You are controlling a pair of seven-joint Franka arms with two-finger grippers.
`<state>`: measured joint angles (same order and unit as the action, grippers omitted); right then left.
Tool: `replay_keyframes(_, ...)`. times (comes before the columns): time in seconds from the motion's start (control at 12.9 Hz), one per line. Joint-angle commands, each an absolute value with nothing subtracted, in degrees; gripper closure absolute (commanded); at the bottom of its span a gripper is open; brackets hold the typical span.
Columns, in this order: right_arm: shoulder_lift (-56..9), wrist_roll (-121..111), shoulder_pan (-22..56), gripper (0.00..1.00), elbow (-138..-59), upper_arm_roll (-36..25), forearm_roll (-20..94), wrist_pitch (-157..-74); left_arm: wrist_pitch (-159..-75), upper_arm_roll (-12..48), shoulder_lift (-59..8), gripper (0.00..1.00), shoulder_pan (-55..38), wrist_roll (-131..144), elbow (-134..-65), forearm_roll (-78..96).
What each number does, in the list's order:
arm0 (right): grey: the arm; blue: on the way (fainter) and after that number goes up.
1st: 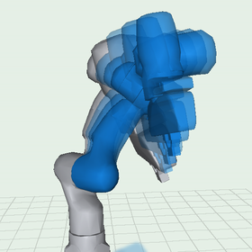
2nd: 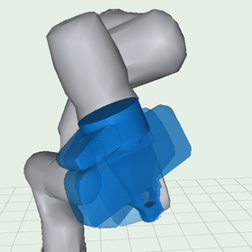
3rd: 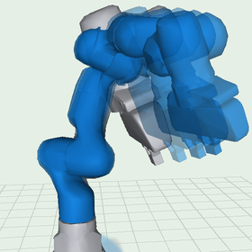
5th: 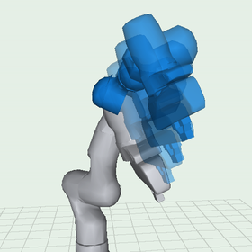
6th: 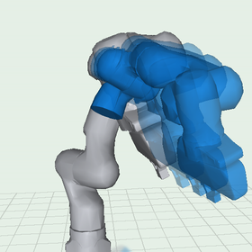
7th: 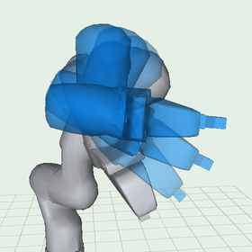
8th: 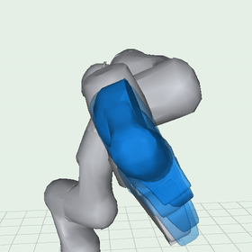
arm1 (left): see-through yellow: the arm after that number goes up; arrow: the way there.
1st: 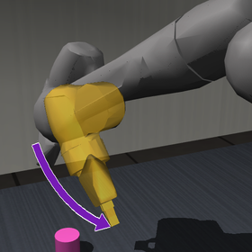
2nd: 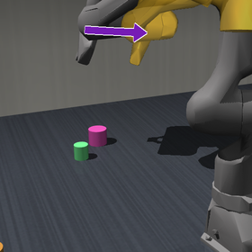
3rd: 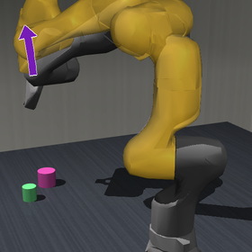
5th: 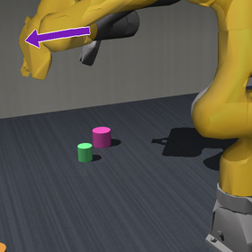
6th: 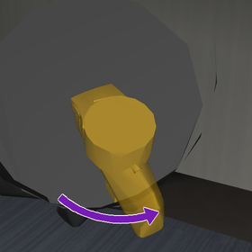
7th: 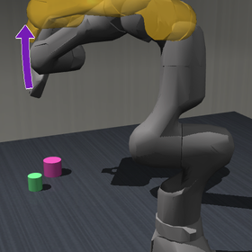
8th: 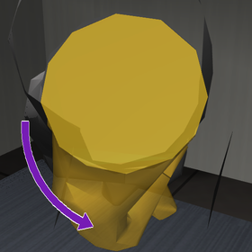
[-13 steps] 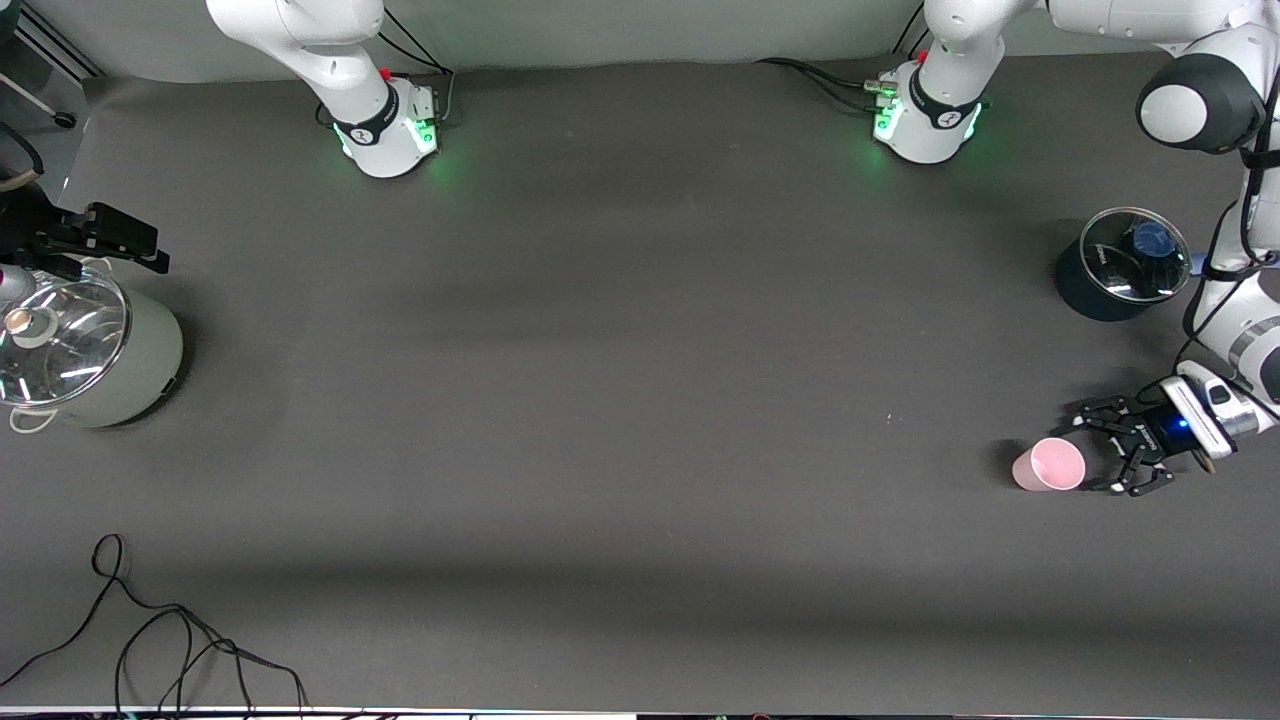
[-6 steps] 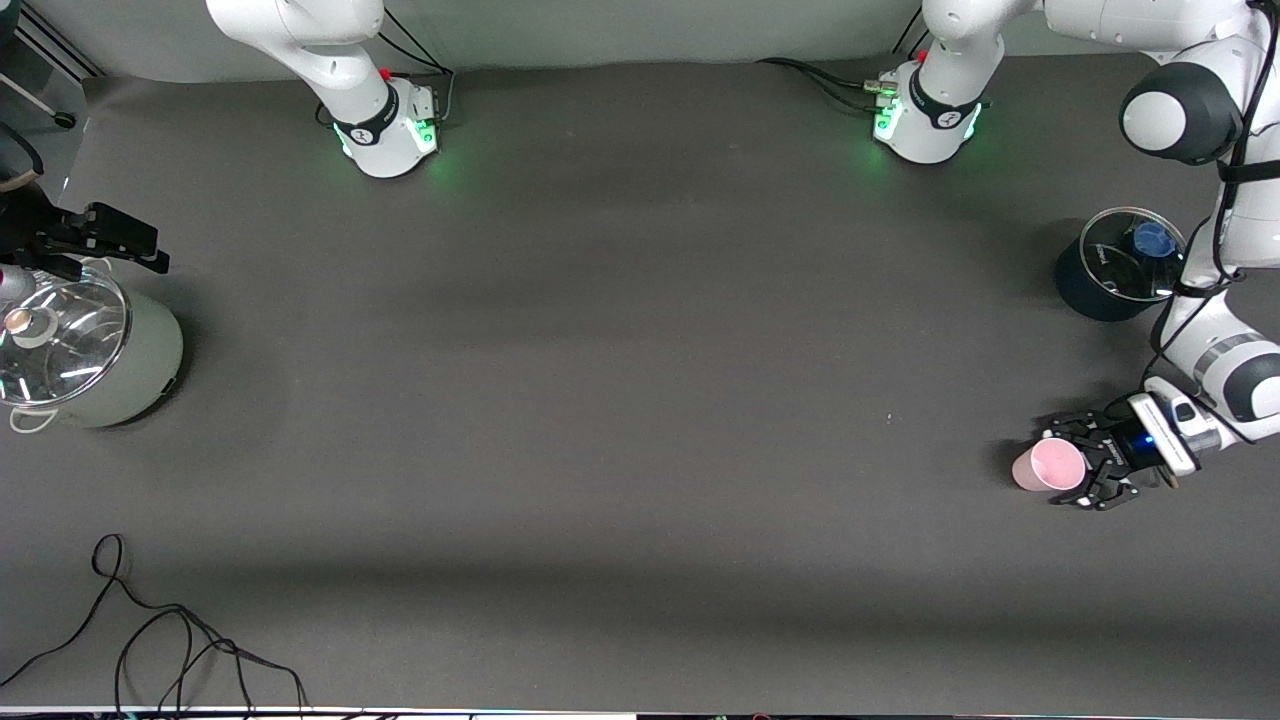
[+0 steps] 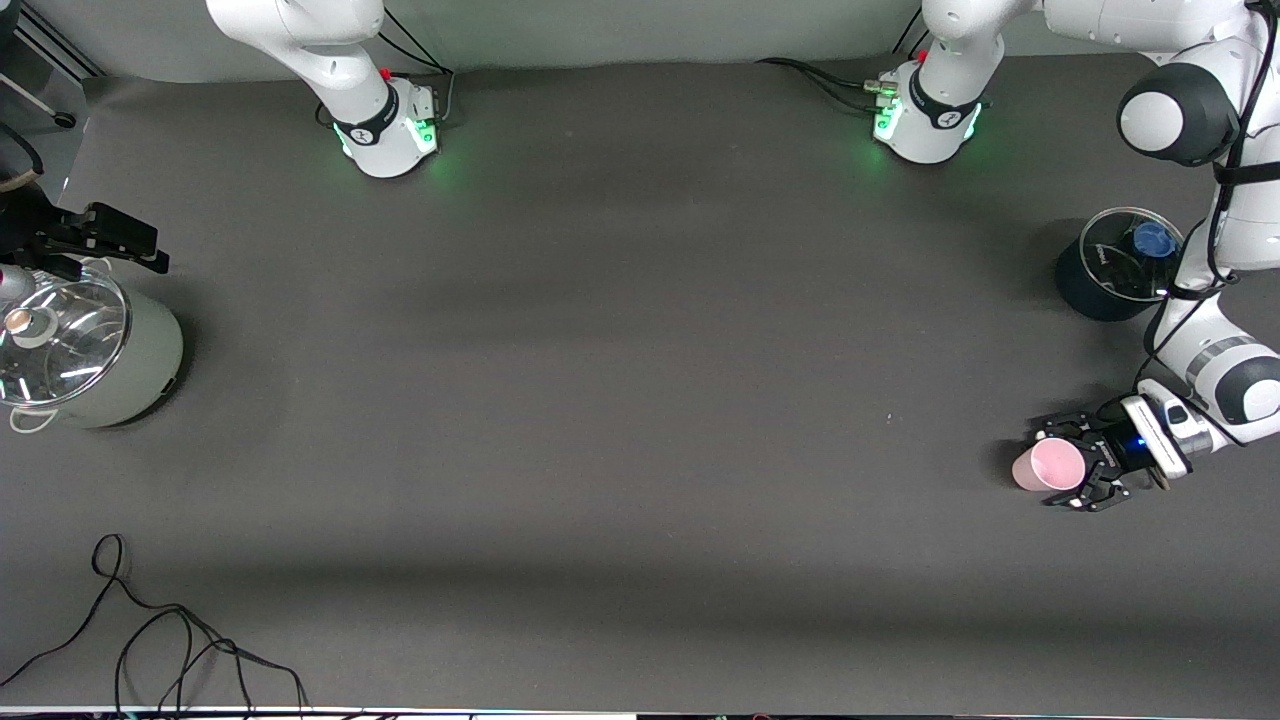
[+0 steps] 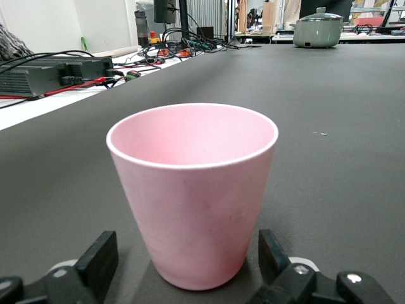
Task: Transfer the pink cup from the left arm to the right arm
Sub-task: 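Close the left gripper around the pink cup's body, then lift the pink cup and carry it toward the table middle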
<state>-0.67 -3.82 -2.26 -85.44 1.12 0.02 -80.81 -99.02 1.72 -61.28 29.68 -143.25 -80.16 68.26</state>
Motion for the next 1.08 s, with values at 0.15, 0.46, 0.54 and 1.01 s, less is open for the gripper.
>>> replay_keyframes(0.15, -1.3, -5.0, -2.2, 0.00, -83.8, 0.9, 0.3, -79.7, -99.3, 1.5, -60.9, 0.46, 29.4, -143.0, -81.2, 68.9)
replay_keyframes(0.46, -1.3, -5.1, -2.3, 0.00, -83.8, 0.9, 0.3, -79.7, -99.8, 3.8, -59.5, 0.55, 28.8, -136.4, -80.7, 69.0)
replay_keyframes(0.54, -1.3, -5.1, -2.3, 0.00, -83.8, 0.8, 0.3, -79.7, -100.6, 6.4, -59.1, 0.59, 28.8, -134.7, -80.7, 69.3)
replay_keyframes(1.01, -1.3, -5.1, -2.4, 0.00, -83.8, 0.7, 0.3, -79.7, -117.3, 20.2, -54.6, 0.63, 28.5, -127.0, -82.8, 70.6)
